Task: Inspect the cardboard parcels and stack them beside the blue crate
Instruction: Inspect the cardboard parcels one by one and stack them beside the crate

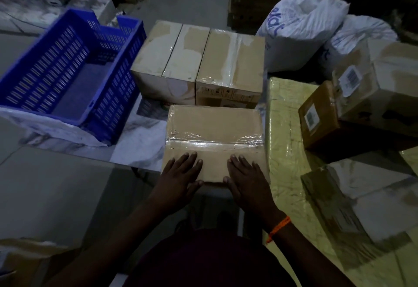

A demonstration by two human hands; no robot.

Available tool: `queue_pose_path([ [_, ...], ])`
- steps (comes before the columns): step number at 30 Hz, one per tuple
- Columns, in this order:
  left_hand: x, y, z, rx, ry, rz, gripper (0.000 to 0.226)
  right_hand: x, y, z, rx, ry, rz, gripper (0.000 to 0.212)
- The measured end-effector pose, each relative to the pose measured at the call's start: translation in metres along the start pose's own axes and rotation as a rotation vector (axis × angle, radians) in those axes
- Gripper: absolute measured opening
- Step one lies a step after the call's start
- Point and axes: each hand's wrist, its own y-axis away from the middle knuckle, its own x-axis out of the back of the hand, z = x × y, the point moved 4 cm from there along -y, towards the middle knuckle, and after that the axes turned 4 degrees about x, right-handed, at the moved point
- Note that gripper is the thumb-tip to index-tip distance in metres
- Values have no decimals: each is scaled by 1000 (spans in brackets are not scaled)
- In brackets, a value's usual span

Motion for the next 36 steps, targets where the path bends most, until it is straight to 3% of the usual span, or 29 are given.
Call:
queue_pose_path([
  [3,20,-8,-2,24,116,88,55,11,-6,4,20,-119,37,58],
  [5,34,-18,-9,109,208,191,45,24,-13,17,7,-189,206,46],
  [9,52,-38,-25,300,294,336,53,54,-28,52,-304,-343,487,45],
  [14,52,-65,-52,517,529,264,59,44,-57,101,-623,-664,282,74],
  [18,52,-76,-55,739,800,170,57,58,-64,80,-564,-816,256,22],
  [20,53,-75,-63,794,953,187,55,64,-64,72,-560,-854,274,28],
  [23,57,-63,-68,750,1101,269,45,74,-59,62,-587,-942,351,33],
  [26,72,-49,-62,639,1244,361,20,94,-47,51,-578,-1007,499,27],
  [27,77,-47,-60,614,1304,382,22,99,-42,50,-571,-1037,551,24],
  [29,86,-42,-54,621,1435,395,51,109,-36,46,-550,-1118,628,25],
  [31,90,-41,-49,642,1520,433,68,114,-33,43,-535,-1169,656,41],
  [36,85,-39,-41,623,1399,414,61,107,-25,43,-558,-1143,667,36],
])
